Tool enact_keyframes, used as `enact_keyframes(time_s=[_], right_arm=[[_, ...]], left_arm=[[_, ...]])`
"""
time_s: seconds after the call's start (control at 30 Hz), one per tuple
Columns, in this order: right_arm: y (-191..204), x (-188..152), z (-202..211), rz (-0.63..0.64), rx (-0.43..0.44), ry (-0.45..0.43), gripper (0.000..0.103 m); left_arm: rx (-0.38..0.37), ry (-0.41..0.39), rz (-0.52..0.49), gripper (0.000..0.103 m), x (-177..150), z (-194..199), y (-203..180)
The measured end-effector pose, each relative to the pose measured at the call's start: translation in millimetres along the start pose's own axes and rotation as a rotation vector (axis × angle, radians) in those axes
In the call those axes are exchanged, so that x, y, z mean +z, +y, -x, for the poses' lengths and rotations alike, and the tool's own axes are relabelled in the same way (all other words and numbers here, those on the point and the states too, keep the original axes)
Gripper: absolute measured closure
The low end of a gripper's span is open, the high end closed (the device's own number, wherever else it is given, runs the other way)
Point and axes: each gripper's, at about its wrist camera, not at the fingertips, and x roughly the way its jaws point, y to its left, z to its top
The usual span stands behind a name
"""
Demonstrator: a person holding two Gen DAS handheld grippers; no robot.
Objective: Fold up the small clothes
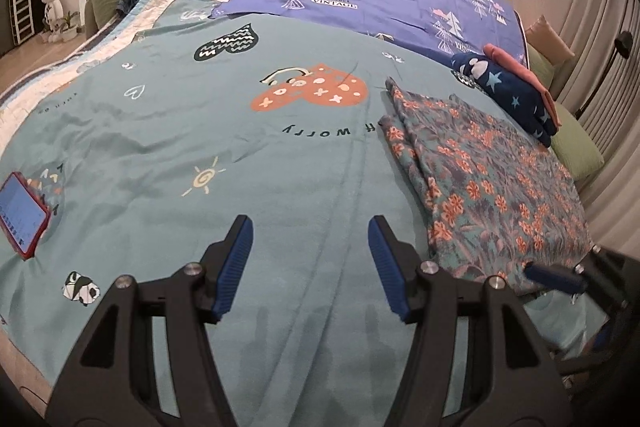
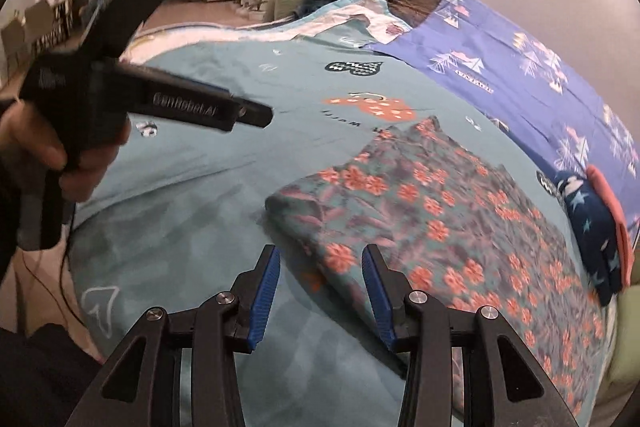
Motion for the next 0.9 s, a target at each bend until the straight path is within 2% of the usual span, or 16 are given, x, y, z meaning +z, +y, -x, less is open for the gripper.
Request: enact_keyframes(time_s=[0.23,0.37,0.47,0.63,0.7,0.77,0.9], right_arm=[[23.1,5.0,-31.7,0.062,-0.103,0.028,0.060],[29.5,12.7,-40.7,0.065,-0.158,-0.001,0.058],[27.0,16.7,-45.3,0.040,-0.169,-0.002,0.058],[29.5,17.1,-46.5,0.033,-0.192,-0.009,0.058],[30.6,17.0,-45.6,0.020,-0.194,-0.007,0.058],[30.3,16.4,-44.1,0.009,-0.193,-0.008,0.058],[30.8,12.2,-40.8,-0.010,-0.188,-0.022,0.055]], left_arm=[[-0.067,0.010,0.013,0.042,9.6,-11.2,5.7],[-0.208,0.017,0.023,0.039,22.8,-27.9,6.1],[-0.356,0.057,0.057,0.039,38.5,-51.8,5.0],[-0.573,0.126,0.028,0.039,63.4,-89.2,-16.6],[-0.611,0.170,0.021,0.039,71.0,-110.1,-26.1],[-0.605,0.215,0.028,0.039,74.6,-128.3,-31.3],[-0.669,0.218,0.074,0.040,83.2,-143.0,-35.3]])
